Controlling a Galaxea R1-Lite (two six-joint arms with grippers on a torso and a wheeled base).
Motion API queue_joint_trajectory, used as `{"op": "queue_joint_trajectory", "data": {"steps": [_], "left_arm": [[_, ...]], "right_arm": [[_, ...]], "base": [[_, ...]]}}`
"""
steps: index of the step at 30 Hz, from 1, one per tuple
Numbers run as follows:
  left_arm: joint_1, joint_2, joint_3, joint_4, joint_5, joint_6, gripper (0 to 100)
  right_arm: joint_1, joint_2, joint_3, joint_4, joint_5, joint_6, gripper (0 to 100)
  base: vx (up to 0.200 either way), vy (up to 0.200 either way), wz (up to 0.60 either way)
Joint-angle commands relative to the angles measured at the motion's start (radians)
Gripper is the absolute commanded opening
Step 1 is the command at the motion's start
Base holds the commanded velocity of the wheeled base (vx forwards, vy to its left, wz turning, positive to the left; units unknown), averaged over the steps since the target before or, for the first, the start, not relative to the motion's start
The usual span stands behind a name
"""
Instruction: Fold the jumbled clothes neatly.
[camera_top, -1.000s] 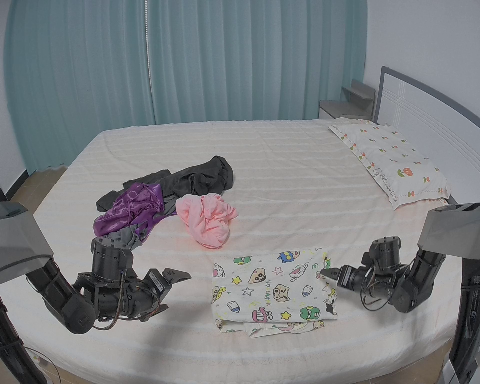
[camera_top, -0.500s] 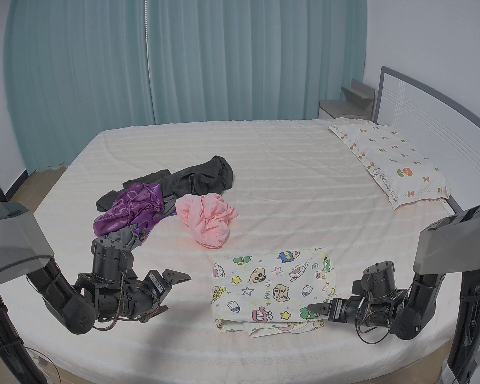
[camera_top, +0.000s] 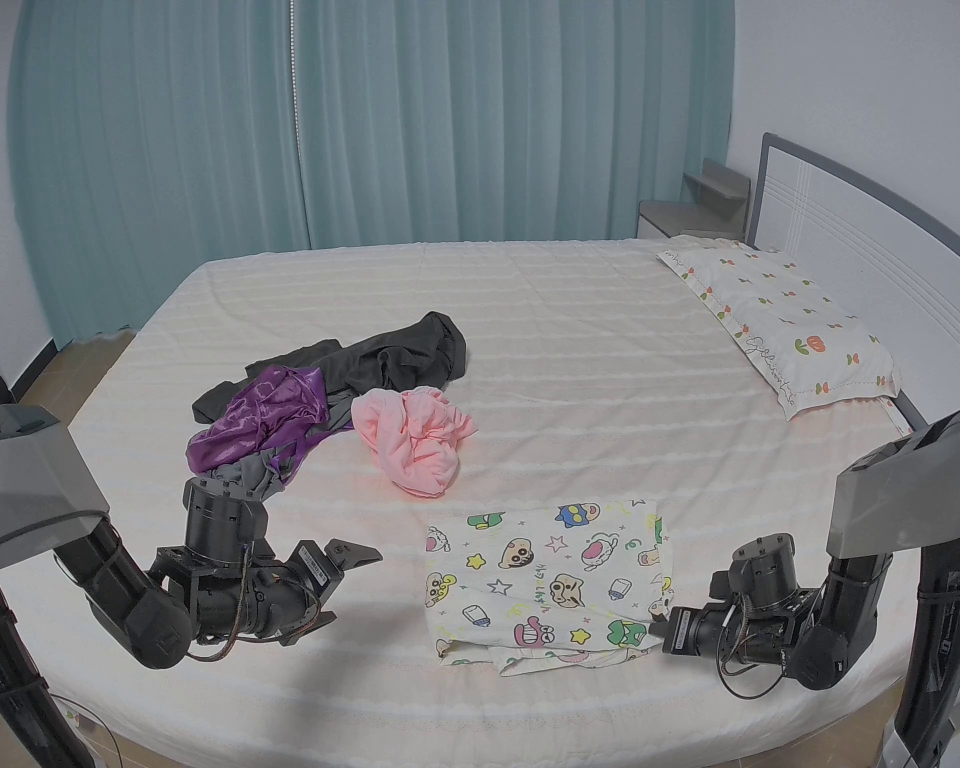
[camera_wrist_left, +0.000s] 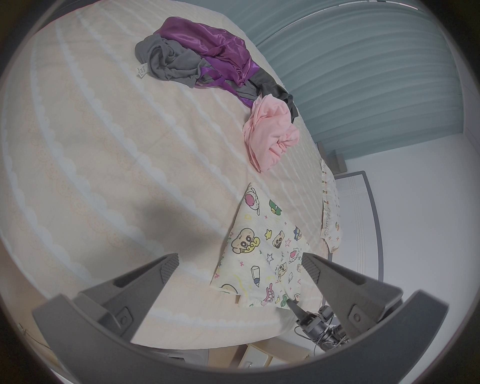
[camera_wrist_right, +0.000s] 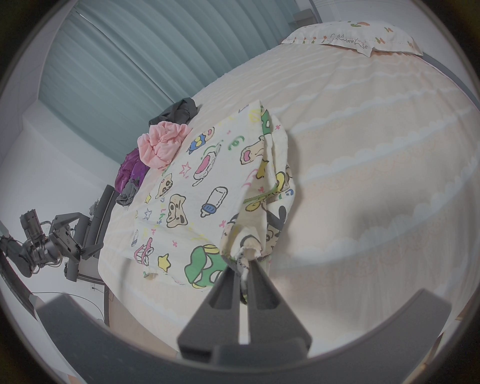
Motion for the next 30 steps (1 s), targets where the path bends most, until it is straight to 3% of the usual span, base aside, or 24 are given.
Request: {"op": "queue_joint_trajectory", "data": {"steps": [1,17,18,23,30], "left_arm": [[0.0,-0.001,0.0,0.0,0.001,0.0,100],[0.0,0.001,0.0,0.0,0.002,0.0,100],[0.0,0.001,0.0,0.0,0.002,0.0,100],[0.0,0.004,0.001,0.0,0.002,0.0,100],[-0.02,0.071,-0.054,-0.008,0.005,0.007,100]], "right_arm": [[-0.013,-0.014,0.029,-0.021,-0.022,-0.003,0],[-0.025,0.018,0.095,-0.096,-0.04,-0.012,0],[-0.025,0.023,0.096,-0.096,-0.04,-0.012,100],[-0.025,0.039,0.104,-0.097,-0.04,-0.011,100],[-0.097,-0.03,0.104,-0.119,-0.034,-0.02,100]], "base": [[0.0,0.0,0.0],[0.0,0.0,0.0],[0.0,0.0,0.0],[0.0,0.0,0.0],[0.0,0.0,0.0]]}}
